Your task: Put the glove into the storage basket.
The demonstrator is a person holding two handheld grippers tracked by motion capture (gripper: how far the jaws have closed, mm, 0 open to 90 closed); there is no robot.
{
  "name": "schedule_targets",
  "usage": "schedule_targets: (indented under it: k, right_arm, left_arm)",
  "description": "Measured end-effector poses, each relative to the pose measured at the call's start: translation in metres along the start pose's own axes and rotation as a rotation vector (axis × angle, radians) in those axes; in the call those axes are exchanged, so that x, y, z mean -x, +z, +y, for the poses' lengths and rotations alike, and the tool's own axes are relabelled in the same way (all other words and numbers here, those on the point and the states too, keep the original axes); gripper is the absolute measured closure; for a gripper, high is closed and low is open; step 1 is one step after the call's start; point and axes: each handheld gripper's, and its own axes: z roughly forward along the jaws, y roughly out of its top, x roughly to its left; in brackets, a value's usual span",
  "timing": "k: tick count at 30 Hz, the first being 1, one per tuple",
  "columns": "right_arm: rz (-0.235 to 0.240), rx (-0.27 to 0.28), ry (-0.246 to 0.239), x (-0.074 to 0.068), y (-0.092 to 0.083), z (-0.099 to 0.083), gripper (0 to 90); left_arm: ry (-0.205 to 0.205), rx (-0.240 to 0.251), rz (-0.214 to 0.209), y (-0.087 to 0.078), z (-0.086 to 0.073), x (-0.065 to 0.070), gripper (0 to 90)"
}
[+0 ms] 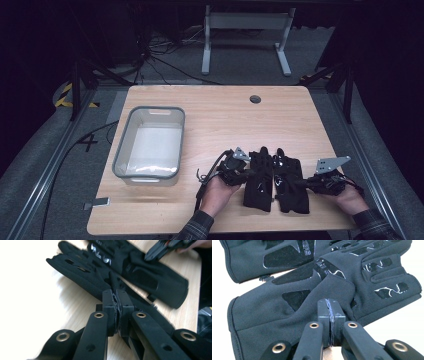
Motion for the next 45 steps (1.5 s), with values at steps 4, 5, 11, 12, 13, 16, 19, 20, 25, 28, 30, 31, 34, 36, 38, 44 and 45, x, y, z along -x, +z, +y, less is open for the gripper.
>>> schedule_targets:
  k: [4,5,11,12,13,16,19,20,25,28,30,31,34,36,38,44,45]
  right_arm:
    - [-0.001,-0.002,-0.005,-0.001,0.001,0.002,90.0]
    - [-0.003,0.0,-0.004,-0.001,0.002,0.002,90.0]
    - [-0.004,-0.004,-0.027,-0.003,0.007,0.008,90.0]
    - [-0.002,-0.007,-0.032,-0.003,0.008,0.009,90.0]
    - [-0.002,-0.007,-0.032,-0.003,0.008,0.009,90.0]
    - [0.007,-0.003,-0.031,-0.003,0.011,0.012,90.0]
    - [0.005,-0.005,-0.04,-0.003,0.015,0.016,90.0]
    - [0.006,-0.006,-0.04,-0.003,0.015,0.017,90.0]
    - [0.003,-0.007,-0.051,-0.005,0.022,0.024,90.0]
    - [0.002,-0.003,-0.053,-0.005,0.023,0.025,90.0]
    - [0.002,-0.002,-0.053,-0.004,0.024,0.025,90.0]
    - [0.001,-0.002,-0.053,-0.004,0.024,0.025,90.0]
    - [0.002,0.001,-0.056,-0.004,0.024,0.025,90.0]
    - [0.006,0.005,-0.056,-0.003,0.026,0.027,90.0]
    - [0.006,0.008,-0.055,-0.002,0.027,0.028,90.0]
    - [0.01,0.014,-0.073,-0.001,0.036,0.037,90.0]
    - [0.009,0.017,-0.077,-0.002,0.038,0.039,90.0]
  left_arm:
    - [-0.005,0.029,-0.029,-0.002,0.004,0.001,87.6]
    - [-0.005,0.029,-0.029,-0.002,0.004,0.001,87.6]
    - [0.008,0.057,-0.048,-0.006,0.012,0.006,87.6]
    - [0.011,0.063,-0.049,-0.007,0.013,0.006,87.6]
    - [0.011,0.063,-0.049,-0.007,0.013,0.006,87.5]
    - [0.019,0.077,-0.055,-0.008,0.018,0.006,87.6]
    - [0.022,0.09,-0.06,-0.009,0.023,0.007,87.6]
    - [0.027,0.094,-0.062,-0.01,0.025,0.008,87.6]
    - [0.032,0.095,-0.077,-0.006,0.029,0.01,87.6]
    - [0.023,0.09,-0.087,-0.003,0.03,0.01,87.6]
    - [0.023,0.093,-0.095,-0.001,0.031,0.011,87.5]
    - [0.02,0.094,-0.101,0.001,0.032,0.011,87.5]
    - [0.023,0.093,-0.116,0.008,0.035,0.013,87.5]
    - [0.023,0.09,-0.125,0.013,0.037,0.014,87.5]
    - [0.028,0.086,-0.129,0.017,0.039,0.016,87.5]
    - [0.025,0.08,-0.123,0.026,0.046,0.016,87.4]
    - [0.025,0.08,-0.119,0.027,0.047,0.015,87.4]
